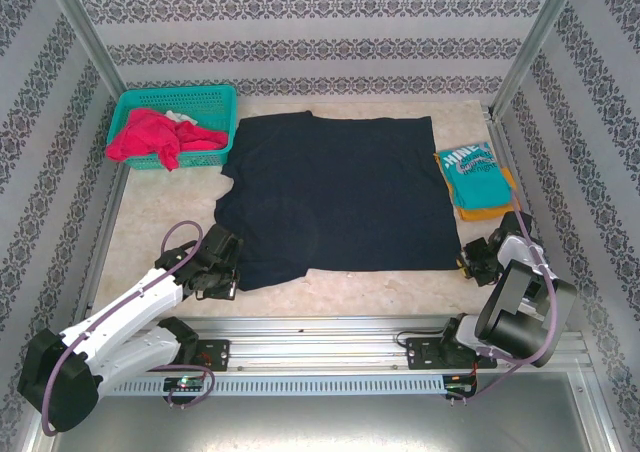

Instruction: Fold and stack the t-shirts

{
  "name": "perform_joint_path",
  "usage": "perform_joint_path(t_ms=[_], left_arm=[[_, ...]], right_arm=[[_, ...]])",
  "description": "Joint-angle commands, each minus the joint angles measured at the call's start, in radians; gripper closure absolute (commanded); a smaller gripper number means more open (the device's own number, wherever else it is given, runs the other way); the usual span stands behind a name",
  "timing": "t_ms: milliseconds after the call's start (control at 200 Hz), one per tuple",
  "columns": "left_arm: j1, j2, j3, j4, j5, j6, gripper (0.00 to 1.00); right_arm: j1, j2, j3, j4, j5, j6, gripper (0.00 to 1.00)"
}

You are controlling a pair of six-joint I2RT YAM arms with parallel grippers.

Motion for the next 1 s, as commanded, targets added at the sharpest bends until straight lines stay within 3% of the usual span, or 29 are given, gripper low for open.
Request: perform_joint_path(t_ms=[0,345,689,899,999], left_arm=[[0.014,-0.003,0.032,-0.047,-0.029,0.017,1.00],[0.022,-0.043,0.125,-0.228,-0.098,0.070,1.00],[0.023,-0.069,0.262,-0.437,-0.075,0.136,1.00],[0.028,-0.050,0.299,-0.454,-0.060,0.154,1.00],[0.037,-0.036,0.320,-0.470,-0.058,0.175,1.00]], right_arm=[[-0.013,0.017,-0.007,-0.017,-0.001,-0.018,1.00],[-0.034,-0.161,0.022,-0.217,0.012,-0.061,1.00],[-0.026,-0.302,0.005,-0.310,0.012,-0.014,1.00],[-0.026,-0.571,0.003,-0.358,0.066,0.139,1.00],[-0.026,-0.636,0.016,-0.426,0.107,0.121,1.00]])
